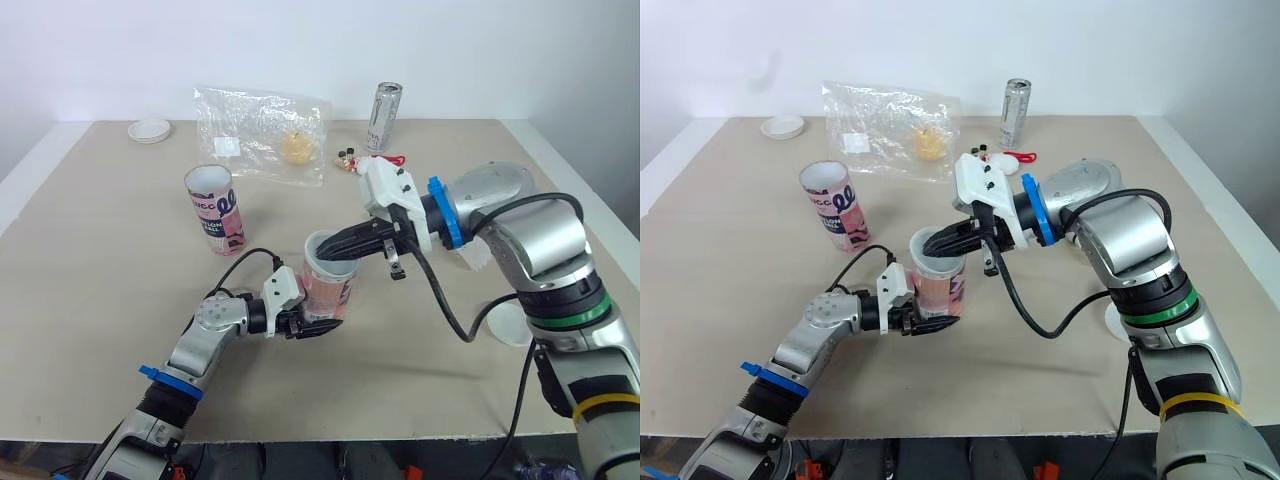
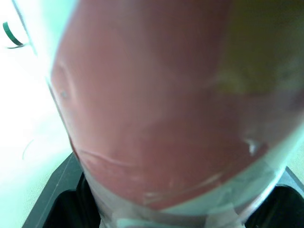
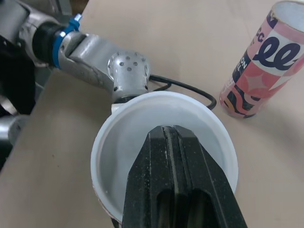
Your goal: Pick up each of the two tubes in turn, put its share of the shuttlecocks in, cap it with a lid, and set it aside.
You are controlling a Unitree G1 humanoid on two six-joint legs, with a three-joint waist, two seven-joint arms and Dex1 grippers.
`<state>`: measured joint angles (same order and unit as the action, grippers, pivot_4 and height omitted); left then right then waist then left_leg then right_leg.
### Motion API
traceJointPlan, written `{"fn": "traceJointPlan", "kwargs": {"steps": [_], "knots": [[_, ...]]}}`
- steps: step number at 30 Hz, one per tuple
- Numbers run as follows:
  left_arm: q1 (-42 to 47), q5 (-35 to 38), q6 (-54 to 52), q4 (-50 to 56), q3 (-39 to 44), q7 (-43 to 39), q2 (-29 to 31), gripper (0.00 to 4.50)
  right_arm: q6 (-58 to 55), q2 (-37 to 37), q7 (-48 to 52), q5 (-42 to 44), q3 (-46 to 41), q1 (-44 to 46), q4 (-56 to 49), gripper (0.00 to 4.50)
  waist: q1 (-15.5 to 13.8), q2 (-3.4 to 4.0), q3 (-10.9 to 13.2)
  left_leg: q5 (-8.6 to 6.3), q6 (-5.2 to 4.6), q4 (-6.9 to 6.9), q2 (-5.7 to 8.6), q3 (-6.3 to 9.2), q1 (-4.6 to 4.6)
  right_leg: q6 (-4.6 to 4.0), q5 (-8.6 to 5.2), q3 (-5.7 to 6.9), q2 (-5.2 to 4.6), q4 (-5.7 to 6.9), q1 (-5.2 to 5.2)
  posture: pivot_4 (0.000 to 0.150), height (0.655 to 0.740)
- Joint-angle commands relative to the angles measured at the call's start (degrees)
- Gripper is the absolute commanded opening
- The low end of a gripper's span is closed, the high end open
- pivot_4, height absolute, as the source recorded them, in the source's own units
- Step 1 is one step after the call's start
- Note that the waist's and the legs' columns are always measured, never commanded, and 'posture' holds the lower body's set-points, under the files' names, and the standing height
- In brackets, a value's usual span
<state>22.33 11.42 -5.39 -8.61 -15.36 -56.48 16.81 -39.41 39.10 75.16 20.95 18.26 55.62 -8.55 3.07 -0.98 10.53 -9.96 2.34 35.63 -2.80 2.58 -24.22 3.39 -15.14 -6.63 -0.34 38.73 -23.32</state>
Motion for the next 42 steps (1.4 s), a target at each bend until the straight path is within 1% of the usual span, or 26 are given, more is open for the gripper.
{"fn": "traceJointPlan", "kwargs": {"steps": [1, 3, 11, 14, 15, 19, 23, 25, 28, 29, 30, 31, 32, 33, 34, 35, 36, 38, 39, 42], "knots": [[-1.0, -1.7, -1.5, -2.1, 0.3, 1.8, 1.0, 3.09, 0.3, 0.4, 0.8, -4.1, 4.8, 0.6, 1.8, 0.03, 0.1, -0.04, -0.1, 0.00, 0.00, 0.00, 0.00, 0.00, 0.01, 0.00, 0.00, 0.00, 0.00, 0.00, 0.00, 0.150, 0.7400], [-1.1, -1.7, -1.5, -2.1, 0.3, 2.0, 0.9, 3.09, 2.3, 0.4, 2.0, -5.4, 6.1, 1.1, 2.3, 0.03, 0.1, -0.07, -0.1, 0.00, 0.00, 0.00, 0.00, 0.01, 0.03, -0.02, 0.01, 0.00, 0.00, 0.00, 0.00, 0.150, 0.7400], [-1.4, -1.6, -1.7, -1.7, 0.3, 2.4, 1.0, 3.09, 2.5, -0.1, 4.2, -7.9, 9.6, 1.6, 2.9, 0.03, 0.3, -0.16, -0.5, 0.00, 0.01, -0.04, -0.01, 0.00, 0.08, -0.03, 0.01, 0.00, -0.01, 0.00, 0.01, 0.150, 0.7400], [-1.4, -1.5, -1.7, -1.6, 0.3, 2.5, 1.0, 3.09, 2.8, -0.1, 4.7, -7.9, 8.7, 1.4, 3.7, 0.03, 0.3, -0.17, -0.6, 0.00, 0.01, -0.04, -0.01, 0.00, 0.12, -0.03, 0.01, 0.00, -0.01, -0.01, 0.02, 0.150, 0.7400], [-1.5, -1.5, -1.7, -1.5, 0.2, 2.5, 1.0, 3.09, 2.3, -0.4, 4.8, -6.6, 7.1, 1.4, 4.1, 0.03, 0.3, -0.17, -0.6, -0.01, 0.01, -0.04, -0.01, 0.00, 0.12, -0.03, 0.01, 0.00, -0.01, -0.02, 0.02, 0.150, 0.7400], [-1.2, -1.2, -1.7, -1.5, 0.6, 2.2, 1.3, 3.09, -4.0, -1.2, 2.7, 4.4, -8.6, 3.5, 8.4, 0.03, 0.3, -0.22, -0.5, -0.01, 0.01, -0.05, -0.01, 0.00, 0.10, -0.04, 0.01, 0.00, -0.02, -0.03, 0.03, 0.150, 0.7400], [-1.0, -1.2, -1.5, -1.5, 0.8, 2.0, 1.7, 3.09, -8.1, 0.7, -0.9, 12.1, -20.9, 2.4, 9.5, 0.03, 0.2, -0.23, -0.4, 0.00, 0.00, -0.11, 0.00, 0.02, -0.12, -0.02, 0.01, 0.01, -0.02, -0.14, -0.05, 0.150, 0.7400], [-0.9, -1.1, -1.4, -1.5, 0.9, 1.9, 1.7, 3.09, -8.6, 2.0, -2.9, 14.2, -26.1, -0.7, 8.2, 0.03, 0.2, -0.23, -0.4, 0.00, 0.00, -0.23, 0.00, 0.02, -0.12, -0.02, 0.01, 0.01, -0.01, -0.27, -0.04, 0.150, 0.7400], [-0.8, -0.8, -1.2, -1.6, 1.1, 1.8, 1.8, 3.09, -7.3, 2.8, -6.5, 15.8, -31.8, -9.1, 4.0, 0.03, 0.2, -0.24, -0.4, -0.01, -0.01, -0.33, -0.02, 0.07, -0.13, 0.00, 0.01, 0.06, 0.02, -0.52, 0.06, 0.150, 0.7400], [-0.8, -0.6, -0.9, -1.5, 1.1, 1.6, 1.8, 3.09, -6.7, 3.4, -6.5, 16.1, -32.8, -13.4, 1.7, 0.32, 0.2, -0.23, -0.4, -0.03, 0.00, -0.33, -0.02, 0.05, -0.13, 0.10, 0.06, 0.03, 0.01, -0.54, 0.06, 0.150, 0.7400], [-0.9, -0.3, -0.8, -1.4, 1.2, 1.4, 1.8, 3.47, -5.3, 3.7, -6.6, 15.7, -33.3, -17.3, -0.4, 0.65, 0.1, -0.25, -0.4, -0.03, -0.01, -0.35, -0.02, 0.03, -0.13, 0.16, 0.09, 0.01, 0.01, -0.57, 0.07, 0.150, 0.7400], [-1.1, 0.0, -0.5, -1.2, 1.2, 1.0, 1.9, 3.91, -3.7, 4.2, -6.3, 15.1, -33.3, -21.1, -2.3, 0.88, 0.1, -0.24, -0.4, -0.04, -0.02, -0.36, -0.02, 0.08, -0.17, 0.27, 0.09, 0.04, 0.03, -0.58, 0.08, 0.150, 0.7400], [-1.2, 0.3, -0.4, -1.0, 1.3, 0.7, 2.0, 4.25, -2.1, 4.6, -6.0, 14.7, -33.0, -24.1, -3.7, 1.28, 0.2, -0.14, -0.4, -0.05, 0.00, -0.35, -0.02, 0.07, -0.17, 0.28, 0.08, 0.03, 0.03, -0.57, 0.05, 0.150, 0.7400], [-1.3, 0.5, -0.1, -0.7, 1.4, 0.5, 2.1, 4.50, 1.2, 4.5, -5.5, 13.5, -32.7, -28.5, -5.1, 1.85, 0.2, -0.06, -0.4, -0.06, -0.01, -0.36, -0.01, 0.03, -0.19, 0.31, 0.09, -0.02, 0.02, -0.57, 0.02, 0.150, 0.7400], [-1.3, 0.7, 0.2, -0.6, 1.6, 0.4, 2.1, 4.50, 3.5, 4.4, -5.2, 12.9, -32.4, -31.5, -6.1, 2.36, 0.3, -0.02, -0.4, -0.06, -0.01, -0.36, -0.01, -0.01, -0.18, 0.32, 0.10, -0.06, 0.03, -0.57, 0.00, 0.150, 0.7400], [-1.4, 0.8, 0.3, -0.5, 1.7, 0.1, 2.3, 4.50, 6.9, 4.4, -4.7, 11.3, -31.5, -34.8, -6.7, 2.65, 0.3, -0.02, -0.4, -0.07, -0.02, -0.37, 0.00, 0.00, -0.17, 0.32, 0.09, -0.05, 0.03, -0.57, 0.00, 0.150, 0.7400], [-1.3, 0.9, 0.5, -0.4, 1.7, -0.1, 2.5, 4.50, 10.1, 4.1, -4.4, 9.9, -30.4, -37.5, -7.1, 3.29, 0.3, -0.02, -0.4, -0.07, -0.02, -0.38, -0.01, 0.02, -0.17, 0.32, 0.08, -0.04, 0.05, -0.57, 0.00, 0.150, 0.7400], [-1.4, 1.0, 0.7, -0.1, 1.9, -0.7, 3.1, 4.50, 14.4, 3.0, -4.6, 8.4, -28.8, -40.4, -7.2, 4.17, 0.6, -0.01, -0.4, -0.07, -0.02, -0.38, -0.01, 0.01, -0.15, 0.32, 0.08, -0.04, 0.05, -0.57, 0.01, 0.150, 0.7400], [-1.4, 1.2, 0.9, 0.1, 2.1, -1.1, 3.4, 4.50, 16.4, 2.1, -5.0, 7.7, -27.9, -41.3, -6.7, 4.42, 0.7, -0.01, -0.4, -0.07, -0.02, -0.36, -0.01, 0.00, -0.15, 0.32, 0.08, -0.05, 0.04, -0.57, 0.01, 0.150, 0.7400], [-1.4, 1.9, 1.0, 0.6, 2.9, -2.0, 4.2, 4.50, 20.3, -0.1, -5.7, 6.5, -25.6, -43.0, -4.8, 4.42, 0.9, -0.08, -0.4, -0.07, -0.02, -0.34, -0.01, 0.01, -0.13, 0.16, 0.03, -0.06, 0.05, -0.58, 0.04, 0.150, 0.7400]]}}
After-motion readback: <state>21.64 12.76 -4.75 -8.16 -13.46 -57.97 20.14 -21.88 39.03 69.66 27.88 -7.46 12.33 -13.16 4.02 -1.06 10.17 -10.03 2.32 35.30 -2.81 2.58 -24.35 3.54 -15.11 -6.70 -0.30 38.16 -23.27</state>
